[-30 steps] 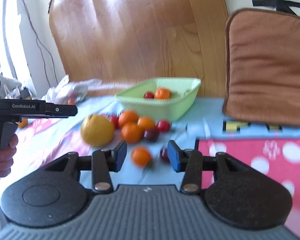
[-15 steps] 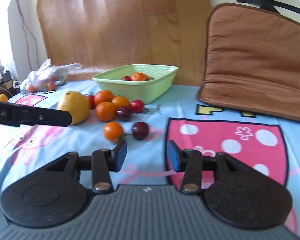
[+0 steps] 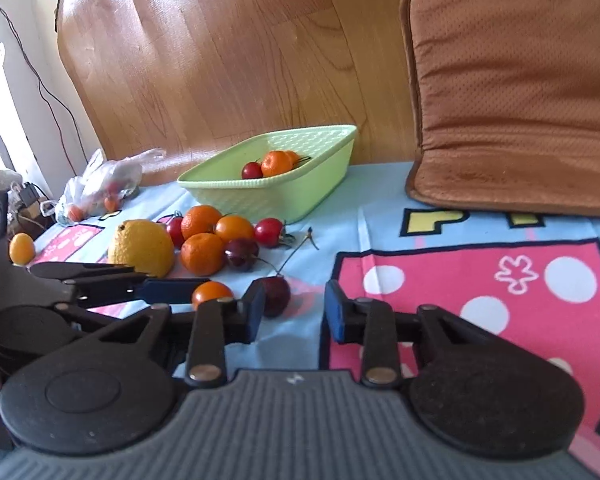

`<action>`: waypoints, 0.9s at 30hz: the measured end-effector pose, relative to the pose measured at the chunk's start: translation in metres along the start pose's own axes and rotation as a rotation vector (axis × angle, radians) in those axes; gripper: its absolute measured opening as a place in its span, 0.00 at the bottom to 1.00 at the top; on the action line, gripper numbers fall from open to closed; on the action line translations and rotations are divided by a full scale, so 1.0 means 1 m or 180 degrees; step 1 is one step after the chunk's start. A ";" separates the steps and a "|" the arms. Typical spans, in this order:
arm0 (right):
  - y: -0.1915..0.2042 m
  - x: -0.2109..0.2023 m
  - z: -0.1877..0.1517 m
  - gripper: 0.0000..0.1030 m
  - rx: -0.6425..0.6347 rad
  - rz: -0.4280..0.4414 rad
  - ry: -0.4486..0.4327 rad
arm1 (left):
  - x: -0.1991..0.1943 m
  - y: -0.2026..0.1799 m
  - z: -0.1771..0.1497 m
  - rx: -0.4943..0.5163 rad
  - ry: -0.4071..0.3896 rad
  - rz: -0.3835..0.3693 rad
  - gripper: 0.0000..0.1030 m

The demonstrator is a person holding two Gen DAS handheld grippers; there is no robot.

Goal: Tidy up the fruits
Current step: 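Grasp an orange tomato with the left tool while the right grasps a dark cherry, then carry the orange tomato and dark cherry into the green basket and release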

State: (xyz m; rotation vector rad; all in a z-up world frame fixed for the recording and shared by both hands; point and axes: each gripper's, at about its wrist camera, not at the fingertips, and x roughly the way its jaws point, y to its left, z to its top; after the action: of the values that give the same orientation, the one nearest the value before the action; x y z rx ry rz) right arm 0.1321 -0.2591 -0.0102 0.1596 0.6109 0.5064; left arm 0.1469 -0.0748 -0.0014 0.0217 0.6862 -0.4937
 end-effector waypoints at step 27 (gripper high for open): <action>0.082 -0.040 -0.060 0.28 -0.0302 0.0207 0.0164 | -0.096 0.022 -0.063 -0.0246 -0.0058 -0.0162 0.40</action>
State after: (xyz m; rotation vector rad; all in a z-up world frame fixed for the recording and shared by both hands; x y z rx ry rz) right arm 0.0358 -0.2085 -0.0144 0.0767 0.6322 0.6029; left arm 0.0549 -0.0028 0.0057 -0.0728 0.6889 -0.5155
